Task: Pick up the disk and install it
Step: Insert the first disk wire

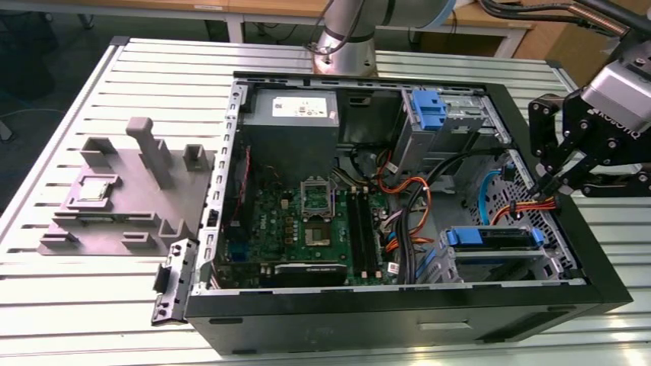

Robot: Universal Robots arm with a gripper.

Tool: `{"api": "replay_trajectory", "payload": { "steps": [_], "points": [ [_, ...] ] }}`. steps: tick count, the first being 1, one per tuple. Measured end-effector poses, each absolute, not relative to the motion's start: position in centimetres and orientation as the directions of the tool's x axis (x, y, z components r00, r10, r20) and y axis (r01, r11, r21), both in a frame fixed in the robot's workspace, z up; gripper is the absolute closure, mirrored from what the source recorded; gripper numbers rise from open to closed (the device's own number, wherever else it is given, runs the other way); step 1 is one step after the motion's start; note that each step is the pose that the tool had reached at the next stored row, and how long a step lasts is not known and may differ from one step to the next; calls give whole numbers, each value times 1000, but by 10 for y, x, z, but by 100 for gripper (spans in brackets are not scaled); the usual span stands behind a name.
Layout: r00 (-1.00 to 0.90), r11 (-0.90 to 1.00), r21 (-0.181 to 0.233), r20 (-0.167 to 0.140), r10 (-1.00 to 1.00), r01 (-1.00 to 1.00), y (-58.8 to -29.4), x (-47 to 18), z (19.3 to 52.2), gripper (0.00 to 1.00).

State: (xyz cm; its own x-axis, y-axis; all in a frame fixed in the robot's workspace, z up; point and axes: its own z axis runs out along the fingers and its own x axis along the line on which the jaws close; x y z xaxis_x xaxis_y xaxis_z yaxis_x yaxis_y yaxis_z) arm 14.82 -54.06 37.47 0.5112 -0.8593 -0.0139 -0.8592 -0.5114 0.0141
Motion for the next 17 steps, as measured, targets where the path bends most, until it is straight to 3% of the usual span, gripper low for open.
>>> {"api": "replay_trajectory", "payload": {
  "steps": [6, 8, 9, 17],
  "points": [
    [511, -511, 14, -14, -859, -859, -541, 148, 375, 83],
    [511, -511, 14, -14, -859, -859, -541, 148, 375, 82],
    [511, -511, 14, -14, -859, -859, -541, 148, 375, 75],
    [513, -513, 14, -14, -858, -858, -541, 148, 375, 74]
  ]
}}
